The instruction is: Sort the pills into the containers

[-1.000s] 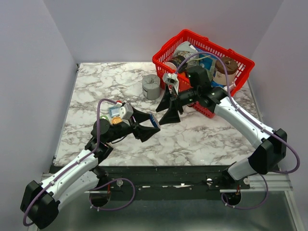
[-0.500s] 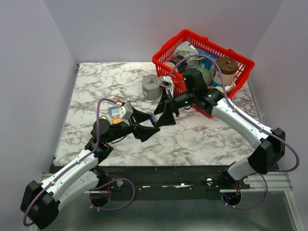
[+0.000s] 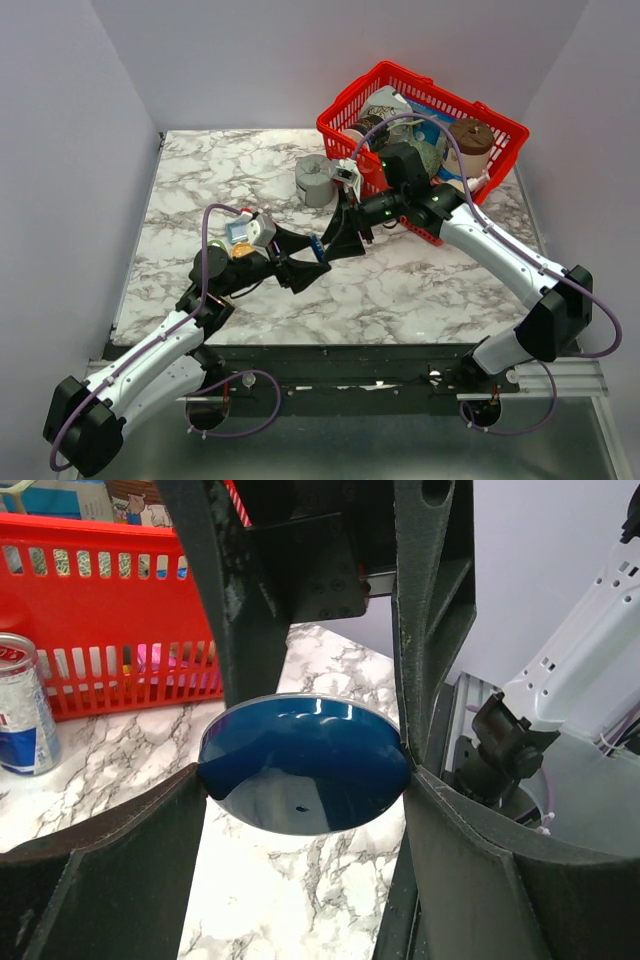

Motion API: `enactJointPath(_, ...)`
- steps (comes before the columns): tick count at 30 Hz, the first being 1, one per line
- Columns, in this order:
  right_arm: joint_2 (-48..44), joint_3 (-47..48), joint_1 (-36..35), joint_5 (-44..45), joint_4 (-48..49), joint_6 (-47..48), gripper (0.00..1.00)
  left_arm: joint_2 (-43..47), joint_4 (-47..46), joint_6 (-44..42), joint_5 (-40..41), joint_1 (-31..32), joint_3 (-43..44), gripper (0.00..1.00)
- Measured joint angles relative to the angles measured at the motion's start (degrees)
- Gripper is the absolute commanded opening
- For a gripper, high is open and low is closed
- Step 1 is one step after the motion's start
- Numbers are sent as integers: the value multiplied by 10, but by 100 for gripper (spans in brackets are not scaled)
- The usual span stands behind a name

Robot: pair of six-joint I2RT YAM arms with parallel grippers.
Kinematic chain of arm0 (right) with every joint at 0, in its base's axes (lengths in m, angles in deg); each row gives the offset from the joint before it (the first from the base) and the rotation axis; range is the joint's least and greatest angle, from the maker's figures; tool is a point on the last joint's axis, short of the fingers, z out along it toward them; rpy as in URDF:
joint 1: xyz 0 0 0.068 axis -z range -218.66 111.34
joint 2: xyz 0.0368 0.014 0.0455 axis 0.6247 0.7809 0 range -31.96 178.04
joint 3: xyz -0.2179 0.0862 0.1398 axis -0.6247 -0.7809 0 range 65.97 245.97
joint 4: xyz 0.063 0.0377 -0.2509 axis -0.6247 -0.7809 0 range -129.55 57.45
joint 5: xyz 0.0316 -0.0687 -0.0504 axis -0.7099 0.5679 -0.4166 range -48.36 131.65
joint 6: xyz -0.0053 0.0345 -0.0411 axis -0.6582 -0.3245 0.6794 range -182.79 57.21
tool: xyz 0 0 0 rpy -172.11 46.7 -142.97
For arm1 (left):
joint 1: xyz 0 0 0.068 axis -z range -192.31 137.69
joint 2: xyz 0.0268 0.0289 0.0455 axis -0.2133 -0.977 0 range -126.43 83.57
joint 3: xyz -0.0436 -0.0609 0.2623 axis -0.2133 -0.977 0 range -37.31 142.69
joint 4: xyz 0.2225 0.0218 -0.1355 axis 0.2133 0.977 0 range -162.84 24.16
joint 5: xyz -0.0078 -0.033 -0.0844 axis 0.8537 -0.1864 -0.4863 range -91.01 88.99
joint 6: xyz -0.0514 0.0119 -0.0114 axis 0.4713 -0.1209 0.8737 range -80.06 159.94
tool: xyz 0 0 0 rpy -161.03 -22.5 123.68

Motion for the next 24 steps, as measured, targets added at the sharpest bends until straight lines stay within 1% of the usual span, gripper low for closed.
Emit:
enactJointPath(2,0,0,0,-2,0,0,63,0,0,0,0,-2,-1,26)
enactJointPath(3,0,0,0,-2,-1,0,65,0,0,0,0,-3,-2,26)
enactJointPath(5,0,0,0,-3,-1,0,74,0,0,0,-1,-3,-2,26)
enactJointPath(6,0,0,0,-4,-1,0,84,0,0,1,-2,-4,-2,26)
enactJointPath(9,1,0,0,-9,-1,-1,92,1,-5,3,-9,-5,-2,26)
enactJointPath(17,5,0,0,-20,10,-18,94,-1,-31,19,-18,-6,-3,26)
enactJointPath(24,11,0,3,-30,27,-52,92,-3,-40,30,-18,-9,-5,26)
